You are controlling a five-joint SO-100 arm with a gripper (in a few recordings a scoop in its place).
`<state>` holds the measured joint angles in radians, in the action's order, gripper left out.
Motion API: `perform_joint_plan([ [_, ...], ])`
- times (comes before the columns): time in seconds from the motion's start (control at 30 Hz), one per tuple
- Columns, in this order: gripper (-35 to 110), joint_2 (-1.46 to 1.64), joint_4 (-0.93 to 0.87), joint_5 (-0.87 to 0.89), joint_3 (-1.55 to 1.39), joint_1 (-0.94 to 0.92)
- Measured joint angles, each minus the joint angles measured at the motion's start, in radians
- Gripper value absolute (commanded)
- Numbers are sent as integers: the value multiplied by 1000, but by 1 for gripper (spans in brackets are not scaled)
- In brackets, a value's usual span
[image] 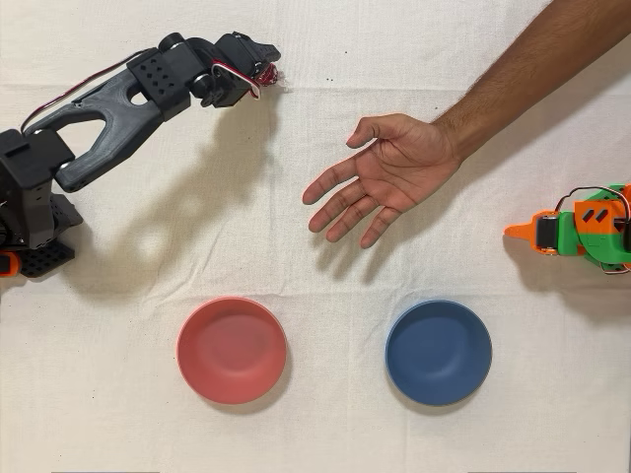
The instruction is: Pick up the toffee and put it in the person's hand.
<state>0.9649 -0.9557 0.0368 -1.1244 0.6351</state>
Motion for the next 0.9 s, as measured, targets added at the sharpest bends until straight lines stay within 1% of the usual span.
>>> perform_joint_plan([
  [0.57,24,-57,0,-18,32,2],
  [0.9,23,-72,0,-32,43,-35],
])
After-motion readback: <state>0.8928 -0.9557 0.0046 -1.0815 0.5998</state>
